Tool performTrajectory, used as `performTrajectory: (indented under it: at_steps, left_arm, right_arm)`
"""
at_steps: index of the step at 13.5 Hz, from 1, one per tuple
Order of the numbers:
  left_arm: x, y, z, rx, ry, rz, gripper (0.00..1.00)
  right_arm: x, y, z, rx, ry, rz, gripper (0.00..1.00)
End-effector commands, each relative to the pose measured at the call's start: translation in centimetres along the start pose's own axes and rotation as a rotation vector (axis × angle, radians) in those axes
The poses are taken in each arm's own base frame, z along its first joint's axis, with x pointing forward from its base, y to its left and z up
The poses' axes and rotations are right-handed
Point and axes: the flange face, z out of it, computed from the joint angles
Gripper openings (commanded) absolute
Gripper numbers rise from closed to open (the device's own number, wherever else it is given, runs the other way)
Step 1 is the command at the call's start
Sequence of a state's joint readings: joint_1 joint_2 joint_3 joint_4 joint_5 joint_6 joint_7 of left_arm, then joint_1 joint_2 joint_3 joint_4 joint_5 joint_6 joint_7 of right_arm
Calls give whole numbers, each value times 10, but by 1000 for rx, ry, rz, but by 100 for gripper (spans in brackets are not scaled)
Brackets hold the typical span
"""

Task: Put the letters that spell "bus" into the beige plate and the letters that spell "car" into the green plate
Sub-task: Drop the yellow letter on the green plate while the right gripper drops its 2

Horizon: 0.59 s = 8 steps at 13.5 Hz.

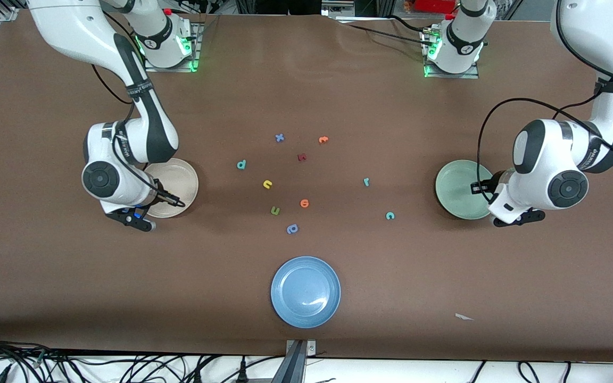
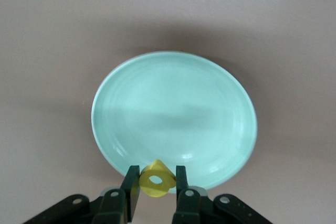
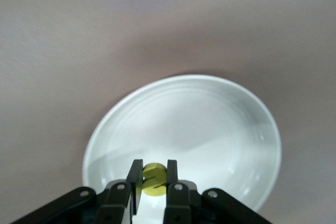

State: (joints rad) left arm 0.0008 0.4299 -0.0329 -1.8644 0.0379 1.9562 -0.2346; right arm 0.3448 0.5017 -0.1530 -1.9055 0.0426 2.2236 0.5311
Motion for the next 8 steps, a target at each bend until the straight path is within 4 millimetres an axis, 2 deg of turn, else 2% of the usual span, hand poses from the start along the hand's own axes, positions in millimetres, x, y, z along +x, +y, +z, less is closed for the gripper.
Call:
performTrajectory:
  at_steps: [1, 2, 4, 6, 7, 8]
  left_arm:
    - [-9, -1, 41, -2, 65, 37, 22]
    - [-10, -3, 48, -4, 65, 35, 22]
    - [-12, -6, 56, -2, 49, 34, 21]
    - [-8, -5, 71, -4, 46, 34, 22]
    - [-8, -5, 74, -4, 44, 35, 33]
    - [-8, -5, 75, -4, 43, 35, 48]
  right_arm:
    - [-32, 10, 20, 35, 31, -19, 76]
    - [-30, 9, 12, 44, 42, -20, 100]
    - [-27, 2, -9, 50, 44, -26, 100]
    - [-26, -16, -33, 47, 18, -13, 100]
    - [-35, -38, -42, 55, 6, 15, 100]
    - [-46, -58, -45, 71, 5, 72, 100]
